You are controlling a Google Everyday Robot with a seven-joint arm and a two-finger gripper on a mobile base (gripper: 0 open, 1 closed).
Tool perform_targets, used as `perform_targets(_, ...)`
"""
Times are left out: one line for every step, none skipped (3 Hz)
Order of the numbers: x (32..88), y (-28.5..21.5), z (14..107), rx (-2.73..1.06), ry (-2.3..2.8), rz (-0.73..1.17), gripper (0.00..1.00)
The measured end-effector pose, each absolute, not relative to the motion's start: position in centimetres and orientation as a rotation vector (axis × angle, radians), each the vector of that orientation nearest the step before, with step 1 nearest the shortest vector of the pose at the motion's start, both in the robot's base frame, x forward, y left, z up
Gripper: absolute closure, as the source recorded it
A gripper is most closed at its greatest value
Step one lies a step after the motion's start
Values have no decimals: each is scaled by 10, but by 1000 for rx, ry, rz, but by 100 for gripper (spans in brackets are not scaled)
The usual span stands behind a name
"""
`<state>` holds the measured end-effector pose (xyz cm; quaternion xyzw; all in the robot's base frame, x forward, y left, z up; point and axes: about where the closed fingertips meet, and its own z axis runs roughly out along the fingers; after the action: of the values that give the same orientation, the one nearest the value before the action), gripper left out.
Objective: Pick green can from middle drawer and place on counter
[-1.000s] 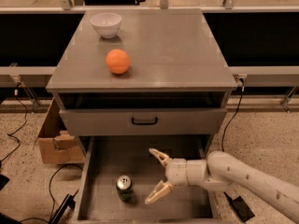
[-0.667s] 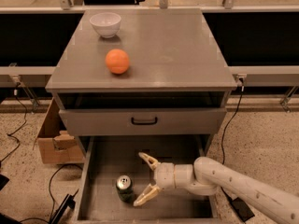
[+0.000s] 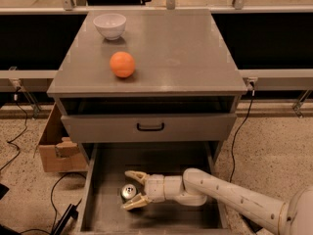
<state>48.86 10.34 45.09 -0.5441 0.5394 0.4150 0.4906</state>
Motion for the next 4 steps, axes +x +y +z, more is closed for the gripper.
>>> perform_targets(482, 103, 442, -1365, 1333, 990, 47)
perform_targets(475, 94, 432, -1407, 1373, 971, 70)
perform_targets(465, 71, 449, -1402, 1442, 961, 94)
perform_targets(445, 27, 512, -1356, 1496, 992, 100)
